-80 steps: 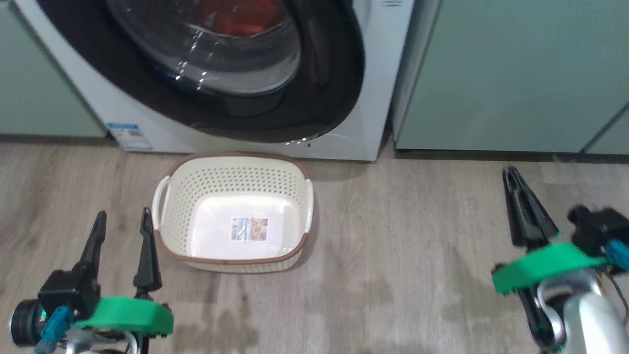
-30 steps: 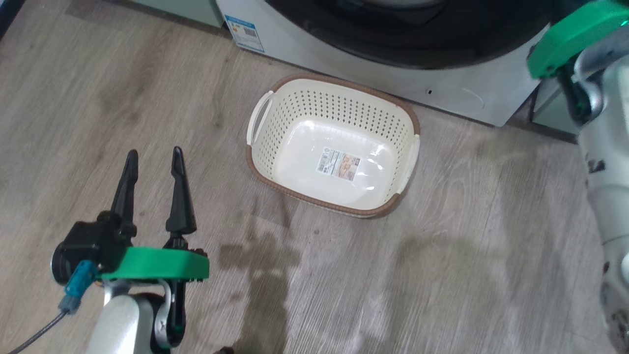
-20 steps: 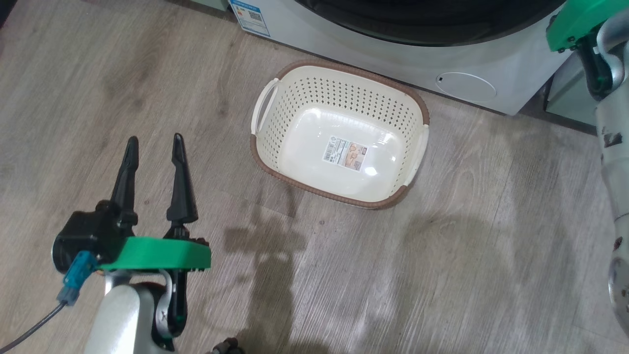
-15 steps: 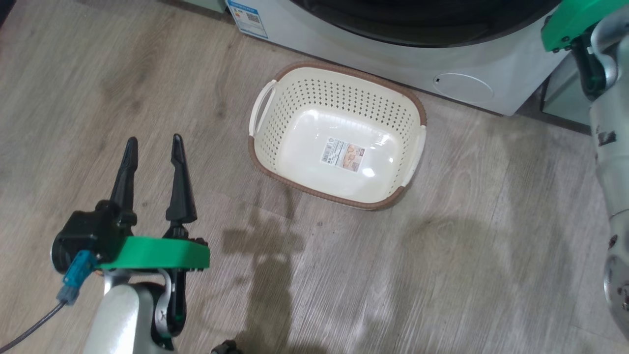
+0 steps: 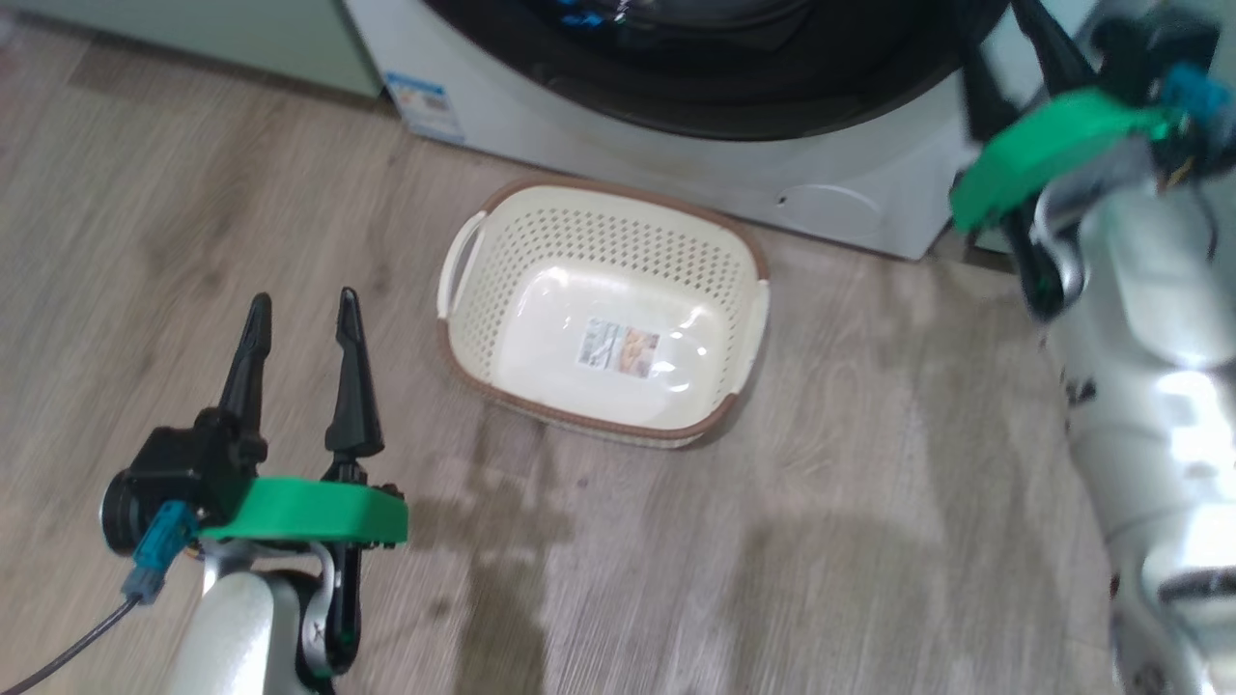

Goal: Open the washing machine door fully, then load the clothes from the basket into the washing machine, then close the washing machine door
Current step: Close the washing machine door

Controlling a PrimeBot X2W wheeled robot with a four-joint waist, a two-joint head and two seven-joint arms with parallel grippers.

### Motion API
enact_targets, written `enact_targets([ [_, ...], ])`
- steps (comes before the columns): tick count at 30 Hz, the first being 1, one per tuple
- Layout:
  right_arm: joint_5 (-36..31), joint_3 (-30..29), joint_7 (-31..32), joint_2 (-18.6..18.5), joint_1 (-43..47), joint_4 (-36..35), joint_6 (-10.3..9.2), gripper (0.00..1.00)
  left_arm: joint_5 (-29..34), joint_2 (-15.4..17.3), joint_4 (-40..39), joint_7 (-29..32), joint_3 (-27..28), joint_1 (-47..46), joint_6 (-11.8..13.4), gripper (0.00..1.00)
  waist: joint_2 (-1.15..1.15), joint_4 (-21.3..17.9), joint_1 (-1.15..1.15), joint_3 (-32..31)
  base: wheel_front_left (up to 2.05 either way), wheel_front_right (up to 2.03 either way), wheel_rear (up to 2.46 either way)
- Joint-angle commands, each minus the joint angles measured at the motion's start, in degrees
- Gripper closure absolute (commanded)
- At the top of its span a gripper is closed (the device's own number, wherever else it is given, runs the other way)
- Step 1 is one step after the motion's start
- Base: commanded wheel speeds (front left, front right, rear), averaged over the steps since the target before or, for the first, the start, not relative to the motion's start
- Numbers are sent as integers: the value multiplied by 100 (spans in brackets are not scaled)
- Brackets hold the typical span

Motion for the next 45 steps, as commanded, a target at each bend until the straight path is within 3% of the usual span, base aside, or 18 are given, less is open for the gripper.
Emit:
enact_targets([
  [1, 40, 81, -66, 133, -3, -279, -2, 0, 81, 88, -180, -55, 238, -47, -10, 0, 0, -127, 0, -124, 0, 0, 0],
  [13, 222, 64, -95, 415, 2107, -2172, -2, 0, 103, 300, -215, 73, 280, 192, -8, 0, 0, -821, 0, -576, 0, 0, 0],
  [26, 324, -309, 526, 492, 4338, -4328, -2, 0, 115, 516, -242, 325, 231, 698, -11, 0, 0, -1415, 0, -995, 0, 0, 0],
  [34, 417, -385, 758, 493, 5036, -5043, -2, 0, 105, 580, -301, 326, 266, 1002, 54, 0, 0, -1567, 0, -1173, 0, 0, 0],
  [45, 424, -591, 984, 493, 5552, -5460, -2, 0, 141, 680, -329, 332, 205, 1198, 52, 0, 0, -1611, 0, -1350, 0, 0, 0],
])
